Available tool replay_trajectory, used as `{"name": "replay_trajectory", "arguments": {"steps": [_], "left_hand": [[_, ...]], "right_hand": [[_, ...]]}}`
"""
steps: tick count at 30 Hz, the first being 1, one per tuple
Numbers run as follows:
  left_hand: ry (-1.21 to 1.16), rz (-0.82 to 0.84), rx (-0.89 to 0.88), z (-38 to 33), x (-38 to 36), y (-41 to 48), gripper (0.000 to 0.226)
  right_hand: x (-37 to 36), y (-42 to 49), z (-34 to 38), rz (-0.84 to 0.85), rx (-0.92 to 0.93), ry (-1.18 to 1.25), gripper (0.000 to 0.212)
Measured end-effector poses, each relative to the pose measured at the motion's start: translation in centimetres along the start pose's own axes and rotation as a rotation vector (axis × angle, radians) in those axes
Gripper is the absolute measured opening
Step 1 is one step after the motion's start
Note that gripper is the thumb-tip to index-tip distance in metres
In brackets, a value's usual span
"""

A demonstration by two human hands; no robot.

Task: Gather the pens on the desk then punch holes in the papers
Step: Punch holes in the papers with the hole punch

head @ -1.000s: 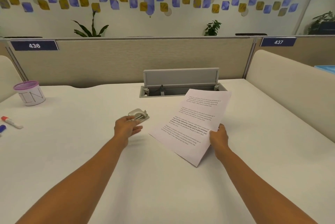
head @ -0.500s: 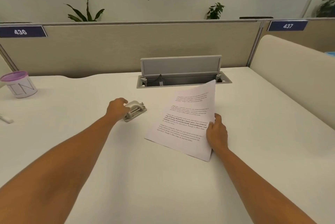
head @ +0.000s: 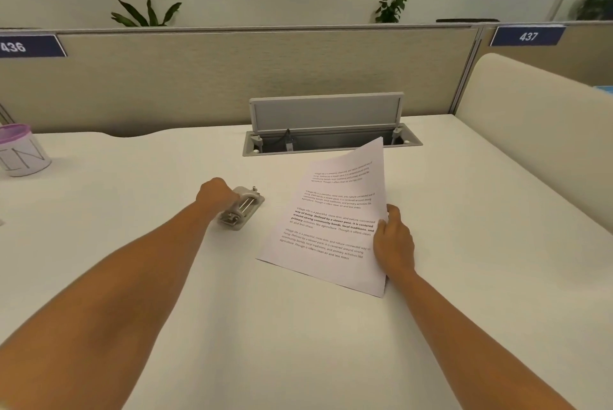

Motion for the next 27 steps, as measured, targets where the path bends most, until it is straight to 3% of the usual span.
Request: {"name": "replay_trajectory", "arguments": {"steps": [12,17,27], "left_hand": [[-0.290,0.192,0.089,1.4,0.4,-0.7,0.020],[-0.518,0.243,0.157,2.7,0.8,-1.8,0.014],[-1.084,0.120,0.107,2.4,0.8,-4.9,0.023]], "right_hand": [[0.1,0.1,-0.3,0.033,0.007,0.060,0.035],[1.0,-0.2,-0.1,0.022,0.000,0.235,0.033],[3.9,1.1,3.2,-0.013,0.061,0.609,0.030]]}}
Point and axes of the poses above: each hand's wrist, its own y-axis towards the middle knuckle, its own x-axis out of the back of the hand, z = x × y, the point moved 1 cm from there along y, towards the middle knuckle, and after that the axes turned 10 degrees about x, right-handed, at the moved point
